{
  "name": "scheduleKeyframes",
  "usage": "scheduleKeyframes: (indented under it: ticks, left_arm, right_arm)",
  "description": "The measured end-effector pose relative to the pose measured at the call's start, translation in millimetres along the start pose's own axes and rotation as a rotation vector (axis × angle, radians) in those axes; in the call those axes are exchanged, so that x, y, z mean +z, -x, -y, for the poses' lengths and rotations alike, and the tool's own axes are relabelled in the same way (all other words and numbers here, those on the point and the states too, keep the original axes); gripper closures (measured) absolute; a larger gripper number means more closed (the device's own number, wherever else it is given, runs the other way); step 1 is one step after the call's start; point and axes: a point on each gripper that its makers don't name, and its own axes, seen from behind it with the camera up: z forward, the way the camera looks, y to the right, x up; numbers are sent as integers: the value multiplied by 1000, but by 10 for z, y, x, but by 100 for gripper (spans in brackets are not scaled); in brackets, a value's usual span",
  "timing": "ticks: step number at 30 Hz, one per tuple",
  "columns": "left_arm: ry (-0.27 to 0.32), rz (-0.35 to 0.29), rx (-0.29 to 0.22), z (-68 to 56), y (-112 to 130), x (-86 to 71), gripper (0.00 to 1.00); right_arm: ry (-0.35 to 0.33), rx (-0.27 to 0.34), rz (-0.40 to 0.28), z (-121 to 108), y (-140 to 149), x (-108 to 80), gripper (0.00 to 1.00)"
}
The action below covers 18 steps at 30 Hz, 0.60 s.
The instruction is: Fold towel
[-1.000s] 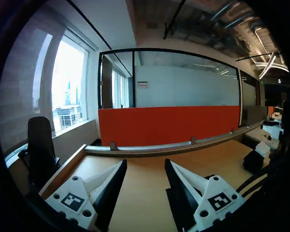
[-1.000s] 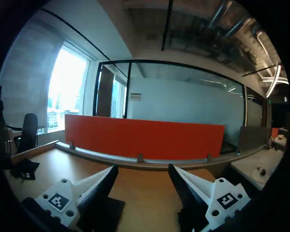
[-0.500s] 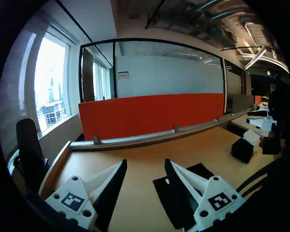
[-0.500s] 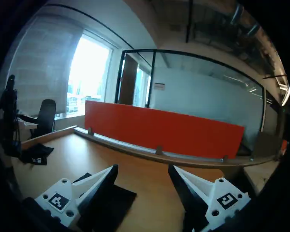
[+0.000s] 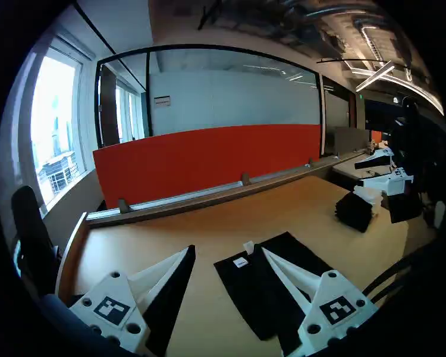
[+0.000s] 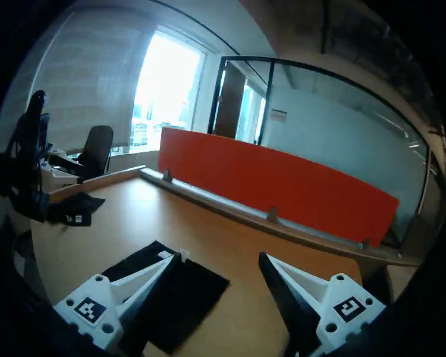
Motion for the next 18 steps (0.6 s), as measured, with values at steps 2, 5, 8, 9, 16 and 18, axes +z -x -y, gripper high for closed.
scheduleKeyframes:
  ticks: [2,5,8,9,16,18]
  left_arm:
    - [12,7,-1,-29,35,7,29]
    - [22,19,3,-60,109,19,29]
    - [29,32,10,-92,198,37,29]
    - [31,37,13,-106,231,44,29]
    - [53,70,24,-207,473,100,29]
    - [58,79,29,-229,545,115,29]
  right_arm:
    - [-16,-3,12,41,37,7,0]
    - [-35,-6,31,102,109,22,0]
    - [-51,-2,48,165,191,41,0]
    - [-57,0,53,188,221,47,0]
    - [-79,1,77,276,389,79,0]
    - [-83,0,88,295,450,90,0]
